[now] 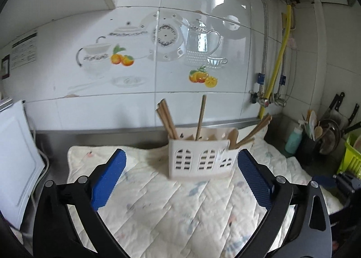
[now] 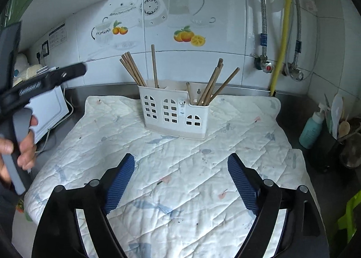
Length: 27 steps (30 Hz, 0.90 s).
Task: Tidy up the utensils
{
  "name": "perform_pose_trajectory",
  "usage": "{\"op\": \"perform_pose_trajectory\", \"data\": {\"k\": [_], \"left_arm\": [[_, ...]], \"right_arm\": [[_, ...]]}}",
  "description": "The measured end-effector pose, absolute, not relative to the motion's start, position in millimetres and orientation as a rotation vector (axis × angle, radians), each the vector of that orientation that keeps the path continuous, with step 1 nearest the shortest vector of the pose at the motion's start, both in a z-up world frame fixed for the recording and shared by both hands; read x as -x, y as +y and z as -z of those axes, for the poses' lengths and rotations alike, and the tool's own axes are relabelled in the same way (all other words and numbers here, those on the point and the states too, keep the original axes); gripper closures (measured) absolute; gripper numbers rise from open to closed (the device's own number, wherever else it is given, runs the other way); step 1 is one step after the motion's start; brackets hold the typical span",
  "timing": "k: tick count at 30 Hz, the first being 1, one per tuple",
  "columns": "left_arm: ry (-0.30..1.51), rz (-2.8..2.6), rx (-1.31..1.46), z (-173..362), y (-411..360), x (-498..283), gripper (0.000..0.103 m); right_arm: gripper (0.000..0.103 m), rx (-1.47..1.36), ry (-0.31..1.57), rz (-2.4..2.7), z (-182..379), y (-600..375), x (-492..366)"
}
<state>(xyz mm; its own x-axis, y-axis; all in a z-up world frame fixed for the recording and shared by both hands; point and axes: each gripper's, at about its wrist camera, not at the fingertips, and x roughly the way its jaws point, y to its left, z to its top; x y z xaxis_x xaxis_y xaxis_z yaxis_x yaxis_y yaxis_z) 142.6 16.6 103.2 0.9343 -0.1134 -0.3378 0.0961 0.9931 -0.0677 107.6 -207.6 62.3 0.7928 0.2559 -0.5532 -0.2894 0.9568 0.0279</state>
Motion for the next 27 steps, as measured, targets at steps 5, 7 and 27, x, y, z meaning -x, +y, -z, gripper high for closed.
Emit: {"op": "perform_pose_trajectory", "data": {"k": [5, 7, 27], "left_arm": [[0.354, 0.057, 0.046, -90, 23, -117, 0.005], [0.356, 0.041, 0.039, -86, 24, -109, 0.005], [0.417, 0.014, 0.086, -55, 27, -64, 0.005]], "right_arm": [[0.017, 0.052, 0.577, -0.285, -60, -207, -100], [0.015, 0.055, 0.570, -0.274, -59, -208, -97], [0.012, 0.011, 0.579, -0.263, -50, -219, -88]]}}
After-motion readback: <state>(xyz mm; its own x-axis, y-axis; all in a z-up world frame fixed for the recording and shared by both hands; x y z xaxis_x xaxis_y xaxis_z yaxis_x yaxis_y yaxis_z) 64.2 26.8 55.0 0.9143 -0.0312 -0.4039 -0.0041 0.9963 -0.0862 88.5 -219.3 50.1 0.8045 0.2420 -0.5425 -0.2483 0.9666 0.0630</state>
